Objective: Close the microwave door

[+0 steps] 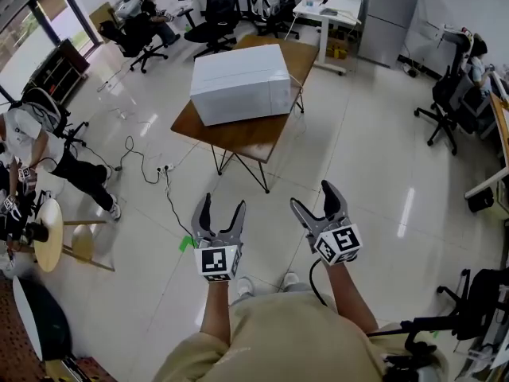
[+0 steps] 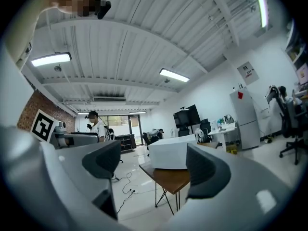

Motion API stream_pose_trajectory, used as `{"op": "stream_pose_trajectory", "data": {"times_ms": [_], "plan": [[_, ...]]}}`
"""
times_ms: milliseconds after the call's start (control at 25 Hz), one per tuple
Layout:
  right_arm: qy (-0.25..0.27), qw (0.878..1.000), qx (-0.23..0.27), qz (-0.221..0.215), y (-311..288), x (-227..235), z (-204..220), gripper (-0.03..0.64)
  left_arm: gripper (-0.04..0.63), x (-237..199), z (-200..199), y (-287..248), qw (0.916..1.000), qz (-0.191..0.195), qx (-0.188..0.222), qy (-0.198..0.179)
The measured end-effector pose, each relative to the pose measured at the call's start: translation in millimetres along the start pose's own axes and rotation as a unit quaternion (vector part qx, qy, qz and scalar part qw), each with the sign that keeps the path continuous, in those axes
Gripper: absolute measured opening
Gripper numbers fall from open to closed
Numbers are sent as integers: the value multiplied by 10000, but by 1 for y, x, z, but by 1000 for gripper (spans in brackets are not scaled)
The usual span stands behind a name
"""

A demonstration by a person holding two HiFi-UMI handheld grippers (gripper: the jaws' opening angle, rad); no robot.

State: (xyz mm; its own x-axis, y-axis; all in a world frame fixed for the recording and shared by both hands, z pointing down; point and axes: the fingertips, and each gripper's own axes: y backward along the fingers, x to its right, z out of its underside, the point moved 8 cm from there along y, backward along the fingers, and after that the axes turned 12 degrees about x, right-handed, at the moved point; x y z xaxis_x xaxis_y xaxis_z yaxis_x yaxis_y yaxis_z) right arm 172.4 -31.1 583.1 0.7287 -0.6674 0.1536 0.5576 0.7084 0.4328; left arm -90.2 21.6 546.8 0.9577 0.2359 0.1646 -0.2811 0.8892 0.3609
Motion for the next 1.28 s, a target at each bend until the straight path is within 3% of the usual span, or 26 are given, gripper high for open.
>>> {"op": "stream_pose_trajectory", "data": {"times_ms": [200,480,720,1040,1280], "plan": [[42,9999,121,92,4,-3,-31,413,347,11,-30,5,9999,86,103,-79],[223,9994,248,-68,-18,-74,-30,413,347,-26,-31,46,9994,73,244,248],[542,9984,127,-120,-39,-121,-28,411,347,-49,-37,60,9989,177,356,239],[665,9976,107,-156,-57,-146,-31,410,347,-82,-46,62,9988,88,338,337],[738,9972,58,68,-96,-154,-24,410,347,-125,-51,54,9981,133,408,435]]}}
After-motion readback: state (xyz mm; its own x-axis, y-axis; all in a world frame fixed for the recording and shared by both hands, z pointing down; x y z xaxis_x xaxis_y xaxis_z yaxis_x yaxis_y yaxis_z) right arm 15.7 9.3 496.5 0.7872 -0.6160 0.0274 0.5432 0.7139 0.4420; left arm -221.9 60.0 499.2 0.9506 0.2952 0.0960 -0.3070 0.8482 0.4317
